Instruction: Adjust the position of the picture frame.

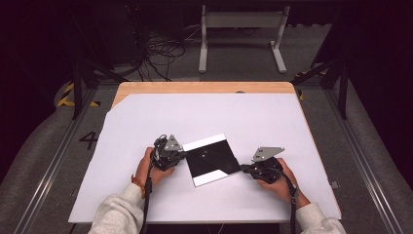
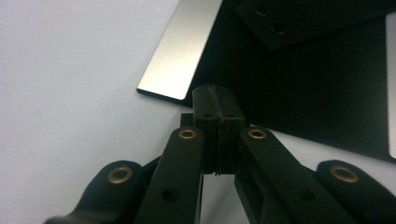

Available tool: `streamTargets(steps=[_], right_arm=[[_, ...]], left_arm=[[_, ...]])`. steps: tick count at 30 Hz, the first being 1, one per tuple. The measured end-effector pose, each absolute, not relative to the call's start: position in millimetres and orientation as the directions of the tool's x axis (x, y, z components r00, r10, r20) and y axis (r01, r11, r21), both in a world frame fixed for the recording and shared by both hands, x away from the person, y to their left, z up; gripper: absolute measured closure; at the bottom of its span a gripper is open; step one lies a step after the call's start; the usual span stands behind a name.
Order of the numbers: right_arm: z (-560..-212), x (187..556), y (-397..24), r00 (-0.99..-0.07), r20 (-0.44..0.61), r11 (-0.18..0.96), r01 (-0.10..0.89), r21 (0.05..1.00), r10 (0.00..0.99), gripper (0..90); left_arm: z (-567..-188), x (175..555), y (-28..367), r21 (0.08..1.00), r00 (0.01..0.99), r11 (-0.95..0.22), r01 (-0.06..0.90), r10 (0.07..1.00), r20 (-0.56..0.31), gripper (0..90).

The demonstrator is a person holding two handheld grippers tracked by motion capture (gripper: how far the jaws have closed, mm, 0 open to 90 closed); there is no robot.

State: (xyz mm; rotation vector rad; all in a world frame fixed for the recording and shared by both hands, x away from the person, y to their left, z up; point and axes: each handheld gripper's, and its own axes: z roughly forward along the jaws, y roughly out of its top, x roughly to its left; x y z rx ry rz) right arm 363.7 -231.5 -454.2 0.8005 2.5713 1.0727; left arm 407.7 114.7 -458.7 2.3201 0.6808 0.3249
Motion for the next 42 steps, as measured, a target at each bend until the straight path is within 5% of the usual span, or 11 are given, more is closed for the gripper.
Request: streamTargets(steps=[42], right_arm=[[-452, 346, -228, -0.807, 0.030, 0.570, 0.442, 0.692, 0.590, 90.0]], left_arm=[[-463, 438, 94, 0.724, 0.816, -0.590, 0.357, 0.574, 0.066, 90.0]])
